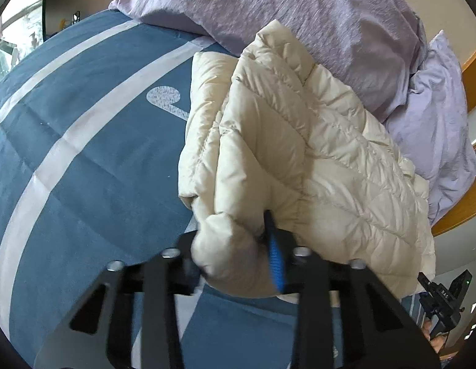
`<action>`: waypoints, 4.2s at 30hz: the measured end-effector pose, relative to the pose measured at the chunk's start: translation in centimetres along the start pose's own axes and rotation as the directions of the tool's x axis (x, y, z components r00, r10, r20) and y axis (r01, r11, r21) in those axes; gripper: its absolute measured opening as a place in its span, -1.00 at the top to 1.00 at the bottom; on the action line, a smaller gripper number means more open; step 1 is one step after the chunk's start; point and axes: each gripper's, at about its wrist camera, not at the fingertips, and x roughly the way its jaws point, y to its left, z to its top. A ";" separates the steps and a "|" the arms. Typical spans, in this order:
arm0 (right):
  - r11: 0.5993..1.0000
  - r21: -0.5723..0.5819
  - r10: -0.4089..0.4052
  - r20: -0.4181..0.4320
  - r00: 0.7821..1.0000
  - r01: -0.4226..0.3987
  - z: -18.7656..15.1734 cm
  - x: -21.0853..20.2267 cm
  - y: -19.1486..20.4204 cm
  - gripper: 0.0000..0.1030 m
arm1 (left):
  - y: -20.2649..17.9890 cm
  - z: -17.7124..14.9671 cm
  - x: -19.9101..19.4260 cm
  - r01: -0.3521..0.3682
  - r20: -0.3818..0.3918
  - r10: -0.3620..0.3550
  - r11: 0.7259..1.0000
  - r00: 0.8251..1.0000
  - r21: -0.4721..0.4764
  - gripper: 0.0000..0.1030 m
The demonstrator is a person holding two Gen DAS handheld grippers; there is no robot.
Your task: Fold large clothes
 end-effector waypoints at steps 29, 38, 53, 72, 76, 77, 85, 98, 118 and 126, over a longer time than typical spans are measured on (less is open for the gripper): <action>0.965 -0.262 -0.019 -0.027 0.999 0.011 -10.9 -5.2 5.5 0.33 | 8.5 -5.5 -9.8 0.000 0.077 -0.001 1.000 0.997 0.009 0.64; 0.943 -0.274 -0.145 0.178 0.973 0.190 -9.1 -8.9 5.7 -0.29 | 9.2 -4.1 -10.9 -0.073 0.125 0.074 0.997 0.989 -0.015 -0.54; 0.838 -0.491 -0.156 0.201 0.967 0.237 -9.0 -3.3 14.8 -0.58 | 8.8 0.2 -7.0 -0.095 0.054 0.097 0.995 0.994 -0.033 -0.84; 0.780 -0.540 -0.284 0.147 0.948 0.317 -11.1 5.0 14.8 -0.97 | 9.1 1.0 -3.4 0.020 -0.050 -0.024 0.997 0.998 -0.081 -0.86; 0.780 -0.539 -0.282 0.148 0.948 0.317 -11.3 5.1 14.6 -0.97 | 8.2 0.8 -3.1 0.019 -0.043 -0.022 0.998 0.999 -0.059 -0.70; 0.781 -0.539 -0.281 0.150 0.948 0.317 -11.3 5.1 14.6 -0.97 | 8.1 0.8 -3.1 0.029 -0.041 -0.031 0.998 0.999 -0.062 -0.56; 0.782 -0.539 -0.280 0.145 0.949 0.313 -11.3 5.1 14.6 -0.97 | 8.2 0.6 -4.5 0.164 -0.005 -0.166 0.980 0.986 -0.117 0.39; 0.787 -0.533 -0.284 0.135 0.949 0.311 -11.1 5.4 14.7 -0.97 | 0.1 1.5 -11.1 0.414 0.104 -0.409 0.909 0.907 -0.042 0.59; 0.822 -0.509 -0.227 0.122 0.966 0.257 -10.2 4.9 14.2 -0.97 | -19.2 -4.8 -6.4 0.595 -0.167 -0.576 0.797 0.800 0.102 0.59; 0.860 -0.475 -0.143 0.126 0.982 0.186 -9.7 2.6 12.7 -0.94 | -22.5 -7.0 -2.9 0.574 -0.270 -0.530 0.810 0.804 0.121 0.59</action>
